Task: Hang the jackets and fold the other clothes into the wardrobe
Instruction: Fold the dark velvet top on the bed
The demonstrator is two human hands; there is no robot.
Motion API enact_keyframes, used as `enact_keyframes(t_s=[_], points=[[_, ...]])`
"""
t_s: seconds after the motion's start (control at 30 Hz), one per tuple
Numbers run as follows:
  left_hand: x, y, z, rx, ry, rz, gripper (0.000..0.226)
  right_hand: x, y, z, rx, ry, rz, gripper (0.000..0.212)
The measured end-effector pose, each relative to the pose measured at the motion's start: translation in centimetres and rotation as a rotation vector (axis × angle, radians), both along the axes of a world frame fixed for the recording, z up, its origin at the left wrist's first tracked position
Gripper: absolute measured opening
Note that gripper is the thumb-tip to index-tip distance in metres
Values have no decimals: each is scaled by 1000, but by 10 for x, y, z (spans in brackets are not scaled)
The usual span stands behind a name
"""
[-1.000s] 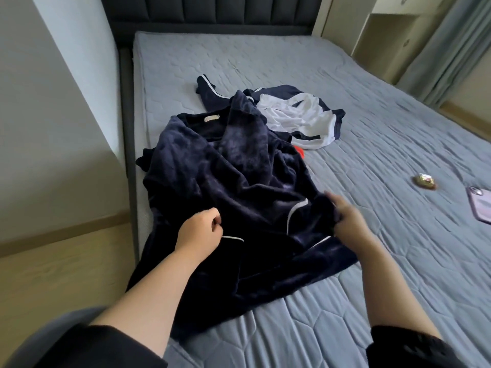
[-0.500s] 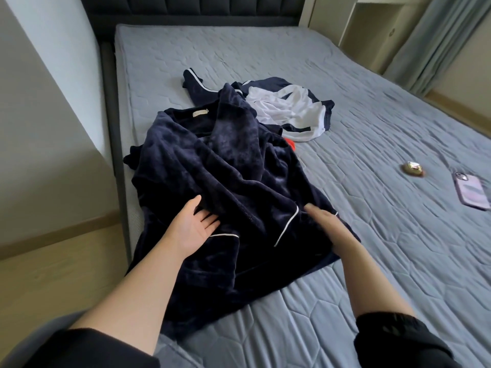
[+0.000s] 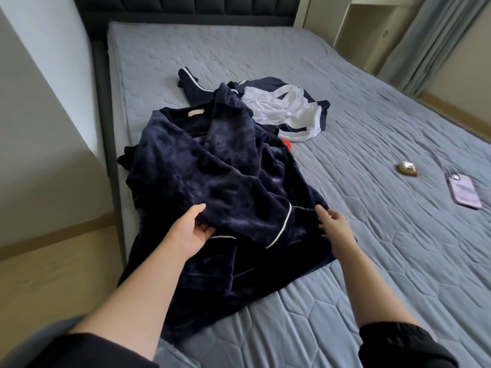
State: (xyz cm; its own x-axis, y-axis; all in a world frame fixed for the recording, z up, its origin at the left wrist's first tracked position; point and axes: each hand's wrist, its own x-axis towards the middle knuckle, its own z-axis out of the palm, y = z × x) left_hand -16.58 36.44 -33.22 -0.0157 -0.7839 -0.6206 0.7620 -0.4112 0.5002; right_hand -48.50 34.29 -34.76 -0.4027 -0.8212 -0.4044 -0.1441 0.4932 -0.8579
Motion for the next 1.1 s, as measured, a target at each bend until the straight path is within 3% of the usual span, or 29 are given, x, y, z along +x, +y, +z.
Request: enact_keyframes(t_s=[0.07, 0.1, 0.2, 0.27, 0.33, 0.43, 0.57, 0.6, 0.67, 0.73, 0.77, 0.83, 0.97, 1.1], points=[[0, 1, 1, -3, 27, -2, 15, 7, 1, -1, 95, -92, 124, 54], [0, 1, 2, 0, 32, -3, 15, 10, 1, -1, 115, -81, 168, 45], [-1, -1, 3, -2, -1, 4, 17, 15, 2, 6, -17, -3, -27, 15], [-2, -2, 1, -2, -31, -6, 23, 12, 0, 13, -192, 80, -293, 20], [-6, 1, 0, 0, -75, -51, 29, 11, -1, 16, -233, 135, -407, 25], [-12, 5, -2, 15, -120, -102, 39, 16, 2, 12, -136, 182, -357, 24], [-11, 4, -3, 32, -147, -149, 40, 15, 10, 12, -322, 343, -375, 16], [-11, 4, -3, 30, -153, -157, 40, 15, 11, 12, -280, 372, -349, 18], [-12, 5, -2, 26, -148, -150, 39, 19, 13, 11, -43, 474, -196, 53], [-10, 4, -2, 32, -122, -130, 34, 26, 10, 10, 107, 755, 15, 82], [-9, 1, -2, 27, -114, -123, 30, 33, 5, 12, 65, 878, 89, 86], [-2, -6, -1, 25, -121, -84, 23, 58, -9, 21, -106, 928, 175, 80], [23, -19, -4, 49, -98, 81, 21, 123, -42, 41, -330, 737, 404, 47], [46, -32, 2, 23, -74, 208, 28, 187, -66, 54, -482, 648, 714, 42]])
